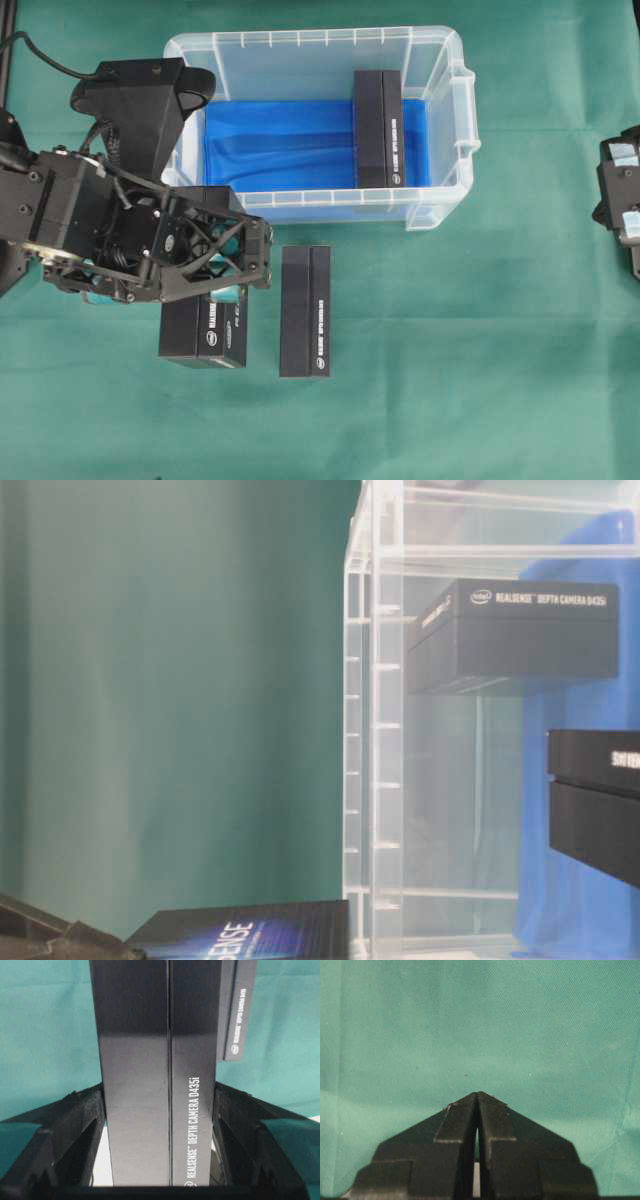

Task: Take the box out of the case with the left arm.
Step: 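Carry the box forward and lower it onto the cloth left of the first box, then open the left gripper and withdraw it up and back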

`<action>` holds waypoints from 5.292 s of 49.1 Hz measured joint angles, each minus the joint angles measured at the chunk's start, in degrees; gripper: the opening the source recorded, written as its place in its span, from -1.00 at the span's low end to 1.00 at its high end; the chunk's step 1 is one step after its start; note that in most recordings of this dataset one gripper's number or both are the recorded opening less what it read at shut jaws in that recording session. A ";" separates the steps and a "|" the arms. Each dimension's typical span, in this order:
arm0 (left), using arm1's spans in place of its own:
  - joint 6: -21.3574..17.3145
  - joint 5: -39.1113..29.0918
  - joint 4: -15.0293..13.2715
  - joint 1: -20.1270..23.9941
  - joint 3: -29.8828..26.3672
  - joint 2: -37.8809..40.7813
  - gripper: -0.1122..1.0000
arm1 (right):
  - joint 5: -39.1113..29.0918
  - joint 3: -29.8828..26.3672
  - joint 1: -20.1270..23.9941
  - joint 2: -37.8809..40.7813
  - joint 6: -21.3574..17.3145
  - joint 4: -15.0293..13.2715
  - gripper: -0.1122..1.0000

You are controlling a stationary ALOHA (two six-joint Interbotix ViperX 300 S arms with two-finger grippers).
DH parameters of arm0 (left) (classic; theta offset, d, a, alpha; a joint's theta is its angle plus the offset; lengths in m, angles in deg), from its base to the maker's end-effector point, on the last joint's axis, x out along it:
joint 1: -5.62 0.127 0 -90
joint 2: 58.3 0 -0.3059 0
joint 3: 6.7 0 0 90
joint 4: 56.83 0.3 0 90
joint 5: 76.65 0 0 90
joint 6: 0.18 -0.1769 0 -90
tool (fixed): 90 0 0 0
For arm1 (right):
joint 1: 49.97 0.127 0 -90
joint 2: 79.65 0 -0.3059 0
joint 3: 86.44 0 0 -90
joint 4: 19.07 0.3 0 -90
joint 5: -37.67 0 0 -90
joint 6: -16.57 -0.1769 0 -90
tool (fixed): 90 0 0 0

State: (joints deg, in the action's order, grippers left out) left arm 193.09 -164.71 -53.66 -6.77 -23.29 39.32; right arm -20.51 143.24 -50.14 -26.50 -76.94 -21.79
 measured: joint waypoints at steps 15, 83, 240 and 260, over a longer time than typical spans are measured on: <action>0.88 2.81 0.00 -1.23 5.71 0.09 0.28 | 0.00 0.00 0.00 -0.09 0.00 0.00 -0.81; 3.96 34.89 -0.53 -2.55 32.08 0.70 0.28 | 0.09 0.00 0.00 0.00 0.09 0.00 -0.81; 4.39 15.91 -0.18 -7.56 28.30 -17.67 0.89 | 0.00 -0.09 0.00 0.00 0.00 0.00 -0.81; 4.13 14.24 -0.18 -7.82 30.32 -20.48 0.89 | 0.00 -0.09 0.00 0.00 -0.09 0.00 -0.81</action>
State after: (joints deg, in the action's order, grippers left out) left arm 197.22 -150.47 -53.84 -14.60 7.03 18.84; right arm -20.51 143.15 -50.14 -26.50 -77.03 -21.79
